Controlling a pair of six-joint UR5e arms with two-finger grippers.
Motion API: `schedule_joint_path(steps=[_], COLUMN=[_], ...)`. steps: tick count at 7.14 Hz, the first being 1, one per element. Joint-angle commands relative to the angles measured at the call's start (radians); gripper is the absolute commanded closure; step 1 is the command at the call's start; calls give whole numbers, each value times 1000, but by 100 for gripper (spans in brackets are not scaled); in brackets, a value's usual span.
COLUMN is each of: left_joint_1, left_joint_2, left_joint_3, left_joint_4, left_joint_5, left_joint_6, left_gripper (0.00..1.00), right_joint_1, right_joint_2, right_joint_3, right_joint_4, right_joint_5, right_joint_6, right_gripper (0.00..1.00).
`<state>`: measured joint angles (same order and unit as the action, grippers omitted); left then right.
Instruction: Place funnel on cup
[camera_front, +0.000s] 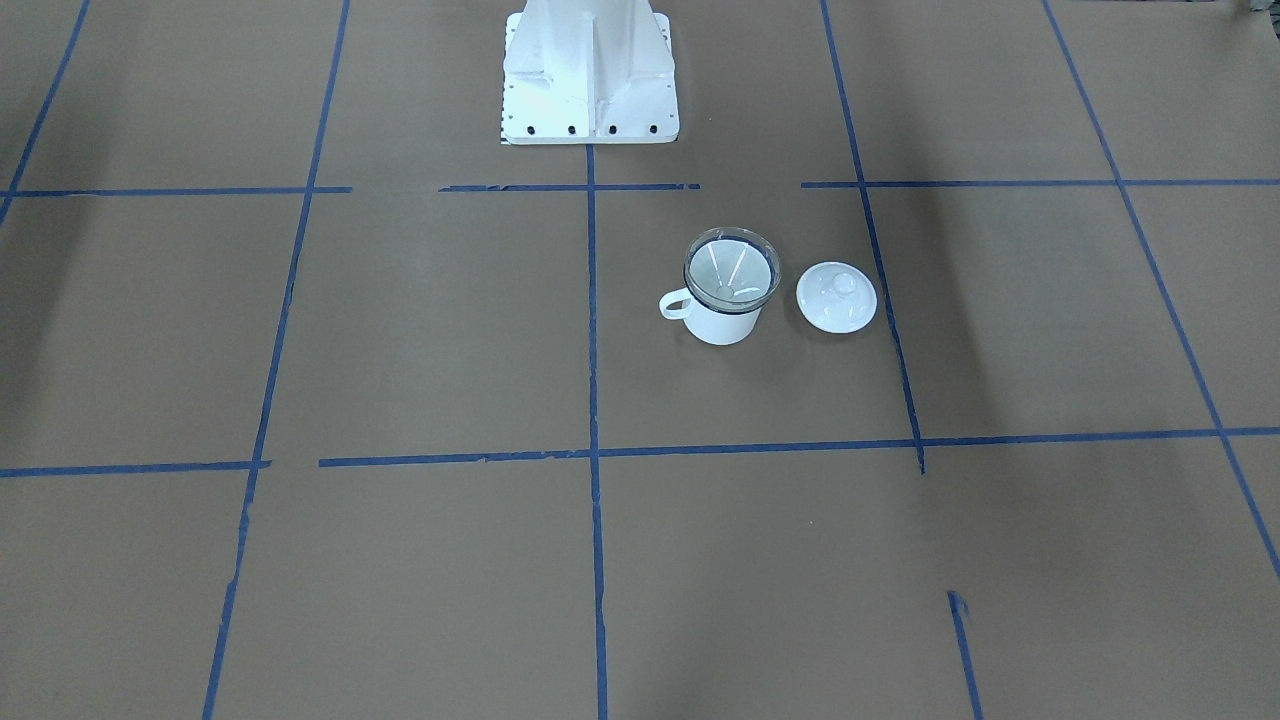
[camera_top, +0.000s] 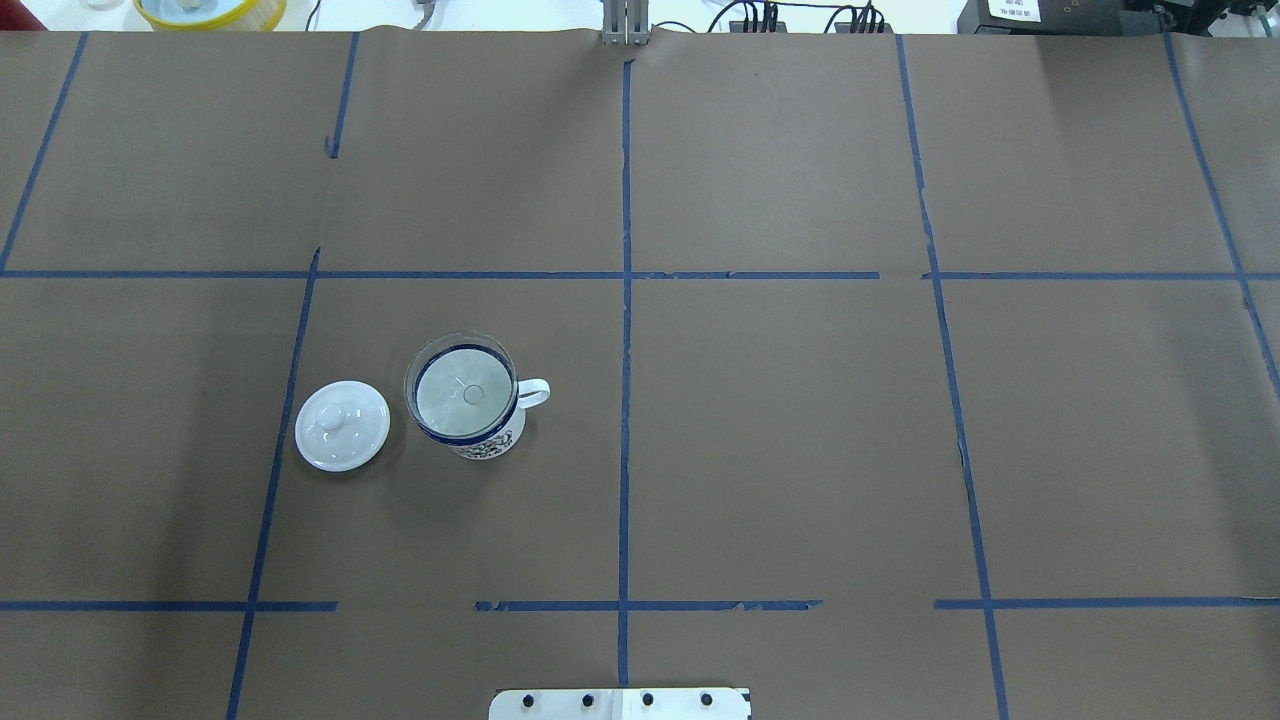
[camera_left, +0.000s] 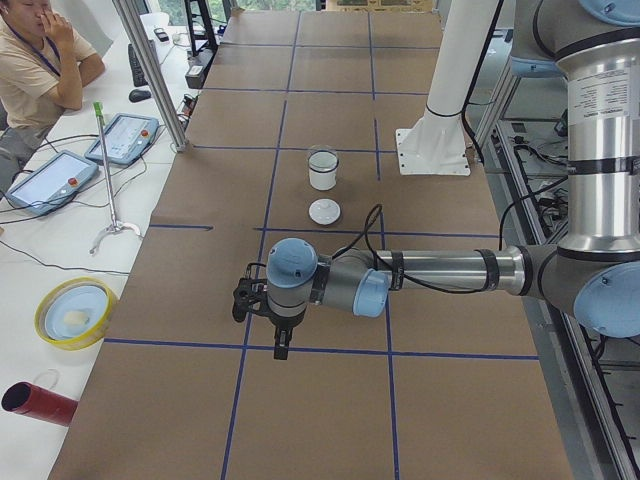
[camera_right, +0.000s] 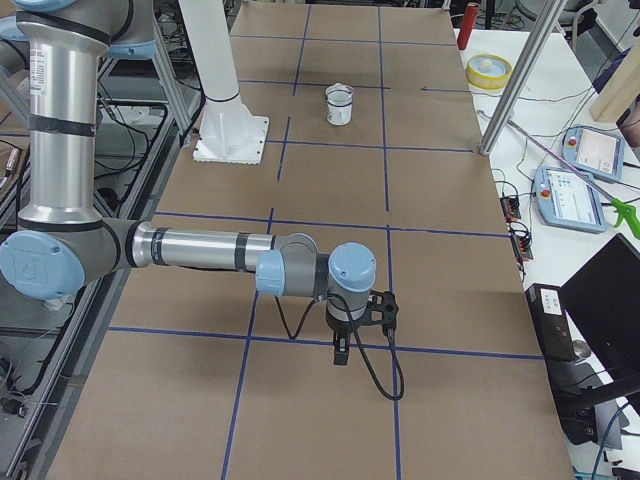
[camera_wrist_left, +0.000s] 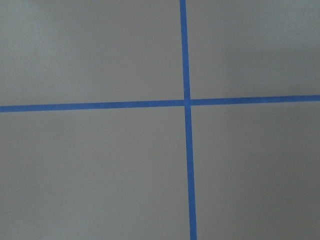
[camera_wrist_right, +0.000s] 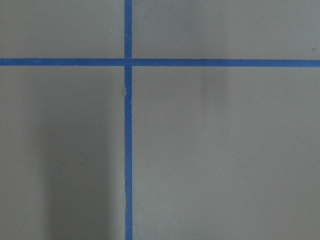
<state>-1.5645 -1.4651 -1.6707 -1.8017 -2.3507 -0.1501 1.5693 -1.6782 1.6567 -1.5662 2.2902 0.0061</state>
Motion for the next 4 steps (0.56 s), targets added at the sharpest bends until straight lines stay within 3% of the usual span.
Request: schedule_joint_path(steps=[1,3,4], left_joint_1=[4,4,-3], left_joint_2=[-59,-60,-60], left_joint_3=[-7,-7,-15], left_joint_4=[107,140,219], left_joint_5=[2,-5,-4], left_joint_6=[-71,33,61], left_gripper=[0,0,0], right_joint_1=[0,0,0], right_joint_2=[0,0,0], right_joint_3=[0,0,0], right_joint_4=[0,0,0], right_joint_5=[0,0,0], right_joint_6=[0,0,0], right_gripper=[0,0,0])
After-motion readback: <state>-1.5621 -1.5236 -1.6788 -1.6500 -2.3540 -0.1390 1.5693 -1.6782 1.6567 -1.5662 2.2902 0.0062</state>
